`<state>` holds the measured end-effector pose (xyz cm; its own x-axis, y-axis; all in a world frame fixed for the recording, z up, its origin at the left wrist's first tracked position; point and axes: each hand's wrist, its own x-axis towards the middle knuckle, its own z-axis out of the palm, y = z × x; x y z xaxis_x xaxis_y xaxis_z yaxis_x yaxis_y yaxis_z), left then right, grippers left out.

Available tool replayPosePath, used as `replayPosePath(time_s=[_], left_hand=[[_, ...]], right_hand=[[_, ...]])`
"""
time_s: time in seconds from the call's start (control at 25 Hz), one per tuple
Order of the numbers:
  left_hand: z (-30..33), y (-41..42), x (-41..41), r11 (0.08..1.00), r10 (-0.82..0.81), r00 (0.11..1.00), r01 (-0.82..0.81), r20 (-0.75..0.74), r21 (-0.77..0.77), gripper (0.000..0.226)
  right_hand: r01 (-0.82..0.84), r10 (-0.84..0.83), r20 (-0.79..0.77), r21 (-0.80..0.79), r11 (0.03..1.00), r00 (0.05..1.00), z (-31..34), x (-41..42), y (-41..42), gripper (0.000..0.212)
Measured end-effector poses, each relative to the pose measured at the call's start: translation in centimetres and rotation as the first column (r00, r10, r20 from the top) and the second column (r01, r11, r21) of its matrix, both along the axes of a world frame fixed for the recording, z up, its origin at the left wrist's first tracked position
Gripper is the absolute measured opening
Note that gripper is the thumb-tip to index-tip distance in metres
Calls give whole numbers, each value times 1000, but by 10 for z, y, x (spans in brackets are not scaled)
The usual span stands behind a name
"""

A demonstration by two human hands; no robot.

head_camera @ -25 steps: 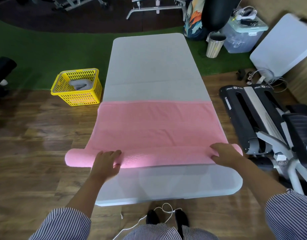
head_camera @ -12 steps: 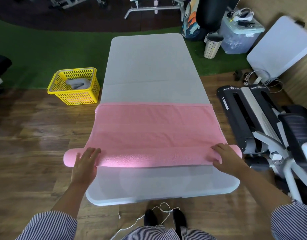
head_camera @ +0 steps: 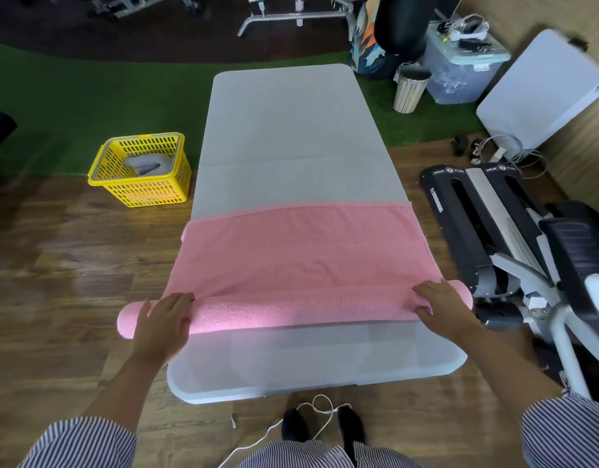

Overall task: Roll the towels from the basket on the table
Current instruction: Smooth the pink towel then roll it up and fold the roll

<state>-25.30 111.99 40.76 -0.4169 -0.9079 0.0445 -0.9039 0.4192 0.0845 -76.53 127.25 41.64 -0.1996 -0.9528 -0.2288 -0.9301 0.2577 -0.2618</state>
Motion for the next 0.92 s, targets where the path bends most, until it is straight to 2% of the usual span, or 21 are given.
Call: replayPosePath(time_s=[0.16,0.24,0.32,0.4,0.44,0.56,0.68,0.8,0.92], left_hand=[[-1,0,0,998,16,999,-18,-36,-60,41],[1,-1,-4,998,6,998,-10,-58,-69,47],[-1,6,-18,984,-161,982,152,-102,-92,53],[-5,16,-32,945,-318,946,312,-57,-92,51],[-6,19,-37,943,-328,945,326,-17,-66,54],[-7,18,-44,964,-264,964,264,12,14,61],[0,12,-46,962,-272,961,272,-44,-1,44],[7,1,-47,965,-260,965,260,-41,9,50],[11,-2,-46,991,-129,992,129,3,-24,52]], right_hand=[[2,-6,24,156,988,1000,14,-5,-19,37],[8,-13,47,93,996,999,15,-3,-26,38],[-14,14,47,-3,1000,999,10,9,-28,45],[-63,64,28,-50,997,998,2,18,-20,44],[-89,90,29,-49,995,996,-3,20,-14,43],[-184,184,-22,1,983,983,-11,15,-3,56],[-112,110,48,46,993,993,-1,11,-15,50],[-89,76,120,102,991,990,7,6,-27,47],[-63,69,115,-52,997,991,8,2,-28,44]])
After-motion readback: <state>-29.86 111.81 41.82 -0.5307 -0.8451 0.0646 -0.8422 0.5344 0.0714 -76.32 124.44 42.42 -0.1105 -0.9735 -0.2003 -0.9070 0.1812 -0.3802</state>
